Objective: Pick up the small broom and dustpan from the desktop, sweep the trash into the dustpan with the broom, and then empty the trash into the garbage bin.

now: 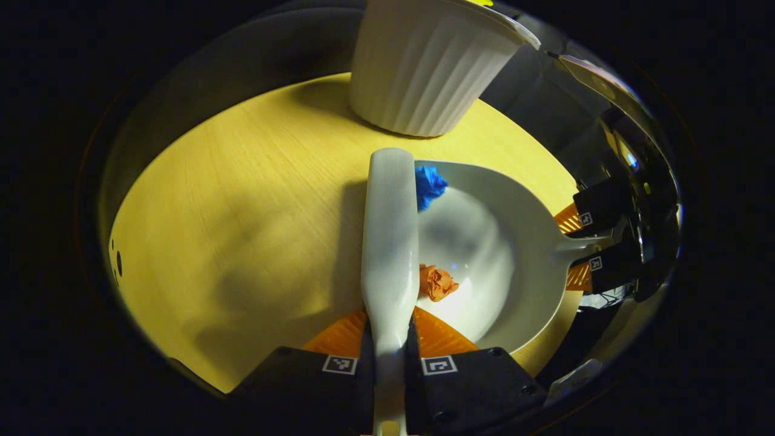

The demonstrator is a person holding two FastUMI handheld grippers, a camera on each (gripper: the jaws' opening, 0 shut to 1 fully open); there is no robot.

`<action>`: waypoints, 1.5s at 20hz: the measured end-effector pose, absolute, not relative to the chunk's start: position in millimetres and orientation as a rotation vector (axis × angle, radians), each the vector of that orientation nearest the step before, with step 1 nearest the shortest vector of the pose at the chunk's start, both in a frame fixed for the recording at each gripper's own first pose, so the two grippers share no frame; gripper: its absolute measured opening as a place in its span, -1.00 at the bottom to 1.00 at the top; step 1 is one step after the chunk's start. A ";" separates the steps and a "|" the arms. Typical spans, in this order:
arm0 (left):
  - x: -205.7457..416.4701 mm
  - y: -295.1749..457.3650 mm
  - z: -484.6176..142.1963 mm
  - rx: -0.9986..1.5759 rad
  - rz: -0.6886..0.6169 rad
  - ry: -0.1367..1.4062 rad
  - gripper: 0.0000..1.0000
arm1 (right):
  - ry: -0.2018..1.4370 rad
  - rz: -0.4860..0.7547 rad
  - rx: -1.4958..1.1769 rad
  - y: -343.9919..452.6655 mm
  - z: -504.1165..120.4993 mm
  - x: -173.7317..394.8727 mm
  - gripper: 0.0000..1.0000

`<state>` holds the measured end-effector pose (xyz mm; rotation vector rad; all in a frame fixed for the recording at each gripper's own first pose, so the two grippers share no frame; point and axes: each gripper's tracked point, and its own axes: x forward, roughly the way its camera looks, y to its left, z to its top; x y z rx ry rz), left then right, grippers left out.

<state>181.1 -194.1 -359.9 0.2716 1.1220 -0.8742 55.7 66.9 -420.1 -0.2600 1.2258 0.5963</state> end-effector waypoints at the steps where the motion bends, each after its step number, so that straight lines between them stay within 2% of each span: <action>1: 181.5 -194.5 -359.6 0.267 -0.869 1.121 -0.51 | 1.214 0.596 -0.255 66.6 -420.5 57.0 -0.36; 3: 177.5 -192.1 -356.3 0.246 -0.872 1.128 -0.52 | 1.187 0.592 -0.240 68.2 -421.9 57.4 -0.27; 7: 163.2 -179.7 -346.6 0.251 -0.871 1.107 -0.52 | 1.140 0.565 -0.226 65.8 -426.4 57.6 -0.36; 8: 161.5 -178.6 -342.8 0.221 -0.857 1.094 -0.48 | 1.130 0.551 -0.210 64.5 -426.5 56.0 -0.28; 14: 182.8 -131.9 -337.0 0.141 -0.689 1.007 -0.52 | 1.103 0.455 -0.155 43.6 -401.9 36.9 -0.28; 16: 188.5 -113.8 -354.0 0.112 -0.626 1.018 -0.52 | 1.100 0.410 -0.142 32.3 -386.3 26.8 -0.28; 17: 189.4 -102.8 -364.0 0.100 -0.601 1.027 -0.52 | 1.109 0.385 -0.128 23.9 -376.6 19.5 -0.36; 19: 187.8 -93.7 -388.0 0.103 -0.569 1.043 -0.51 | 1.119 0.328 -0.090 9.0 -354.5 10.4 -0.20; 21: 181.8 -107.6 -396.5 0.126 -0.561 1.051 -0.51 | 1.116 0.275 -0.054 -1.8 -332.3 7.5 -0.36; 22: 177.8 -113.9 -399.8 0.133 -0.563 1.055 -0.51 | 1.112 0.247 -0.045 -9.5 -317.9 6.4 -0.28; 23: 173.8 -113.6 -401.3 0.140 -0.564 1.057 -0.51 | 1.106 0.221 -0.035 -17.6 -302.5 6.3 -0.36; 24: 172.2 -113.5 -404.8 0.147 -0.565 1.058 -0.52 | 1.091 0.195 -0.019 -24.1 -286.8 5.0 -0.28; 25: 171.3 -115.0 -408.2 0.153 -0.569 1.059 -0.52 | 1.083 0.169 0.004 -33.1 -270.0 5.3 -0.36; 26: 170.7 -114.8 -410.6 0.157 -0.572 1.060 -0.51 | 1.080 0.138 0.031 -45.2 -254.4 6.6 -0.20; 27: 169.7 -115.5 -411.7 0.160 -0.576 1.060 -0.51 | 1.074 0.106 0.052 -57.1 -238.7 10.5 -0.28; 30: 167.8 -116.3 -415.6 0.165 -0.584 1.054 -0.52 | 1.039 0.019 0.064 -96.3 -196.0 26.6 -0.27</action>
